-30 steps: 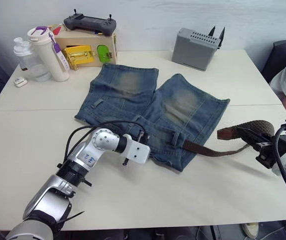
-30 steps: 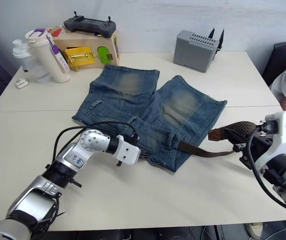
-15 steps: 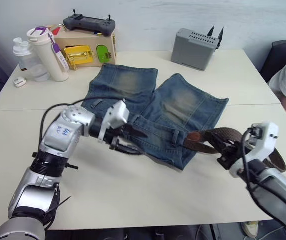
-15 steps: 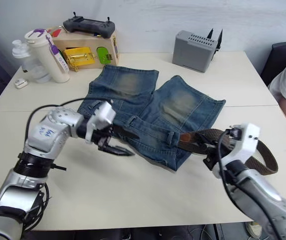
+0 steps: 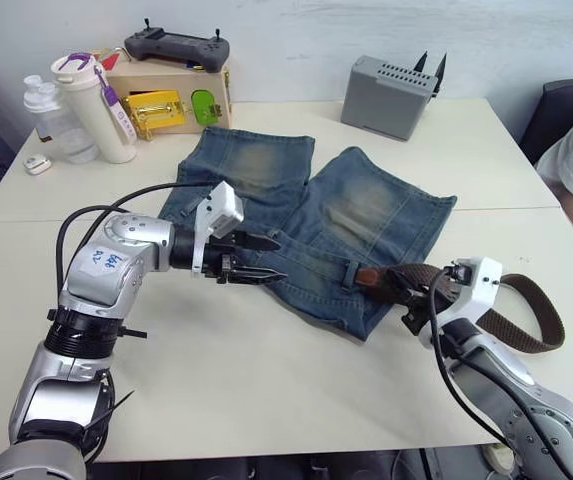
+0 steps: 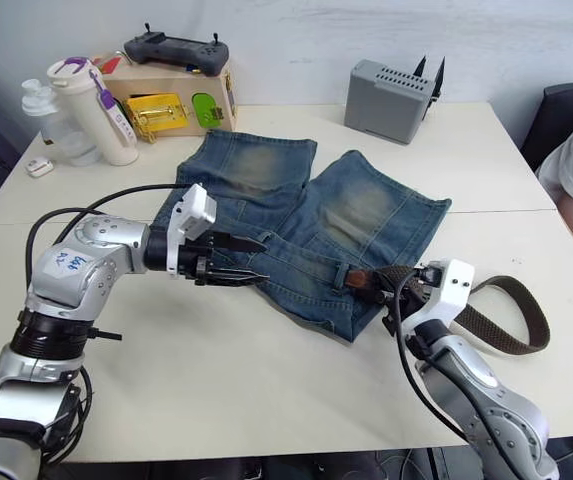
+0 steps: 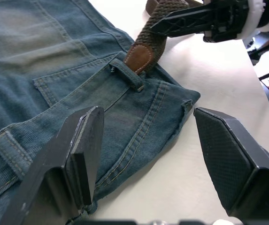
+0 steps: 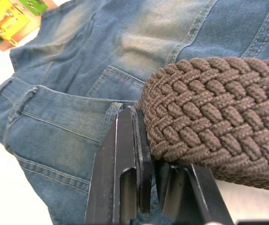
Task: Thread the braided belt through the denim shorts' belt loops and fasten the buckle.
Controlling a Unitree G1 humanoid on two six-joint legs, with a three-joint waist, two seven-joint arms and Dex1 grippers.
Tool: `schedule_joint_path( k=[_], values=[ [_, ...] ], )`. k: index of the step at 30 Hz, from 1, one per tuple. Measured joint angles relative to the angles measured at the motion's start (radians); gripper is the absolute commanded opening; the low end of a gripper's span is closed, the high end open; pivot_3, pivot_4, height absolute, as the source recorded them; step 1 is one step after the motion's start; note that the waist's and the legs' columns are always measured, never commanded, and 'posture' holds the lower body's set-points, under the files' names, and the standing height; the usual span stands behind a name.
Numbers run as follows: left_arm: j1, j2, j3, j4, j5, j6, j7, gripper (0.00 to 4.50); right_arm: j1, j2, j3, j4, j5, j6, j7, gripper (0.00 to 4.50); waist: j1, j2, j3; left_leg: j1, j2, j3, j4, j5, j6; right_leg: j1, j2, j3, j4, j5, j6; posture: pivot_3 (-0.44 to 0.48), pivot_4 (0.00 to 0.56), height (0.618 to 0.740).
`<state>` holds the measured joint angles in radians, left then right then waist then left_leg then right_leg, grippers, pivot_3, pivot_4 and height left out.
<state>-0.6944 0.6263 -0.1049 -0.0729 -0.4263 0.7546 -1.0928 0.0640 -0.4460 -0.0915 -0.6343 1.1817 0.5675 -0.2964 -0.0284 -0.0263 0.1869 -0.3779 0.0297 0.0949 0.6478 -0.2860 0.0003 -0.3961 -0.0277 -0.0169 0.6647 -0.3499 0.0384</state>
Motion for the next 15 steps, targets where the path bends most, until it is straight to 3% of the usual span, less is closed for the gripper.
schedule_joint_path(
  k=[9, 15],
  values=[
    [0.000, -0.001, 0.010, -0.004, -0.019, 0.028, 0.038, 3.38, -0.017, 0.170, 0.038, 0.096, -0.048, -0.003, 0.094, 0.00, -0.001, 0.000, 0.000, 0.000, 0.000, 0.000, 0.000, 0.000, 0.000, 0.000, 0.000, 0.000, 0.000, 0.000, 0.000, 0.000, 0.150, 0.736],
    [-0.003, -0.003, 0.008, -0.006, -0.020, 0.033, 0.053, 3.38, -0.131, 0.277, 0.068, 0.296, -0.164, -0.041, 0.211, 0.00, -0.004, 0.000, 0.000, 0.001, 0.000, 0.001, -0.001, 0.000, 0.000, 0.000, 0.000, 0.000, 0.000, 0.000, 0.000, 0.000, 0.150, 0.736]
  ],
)
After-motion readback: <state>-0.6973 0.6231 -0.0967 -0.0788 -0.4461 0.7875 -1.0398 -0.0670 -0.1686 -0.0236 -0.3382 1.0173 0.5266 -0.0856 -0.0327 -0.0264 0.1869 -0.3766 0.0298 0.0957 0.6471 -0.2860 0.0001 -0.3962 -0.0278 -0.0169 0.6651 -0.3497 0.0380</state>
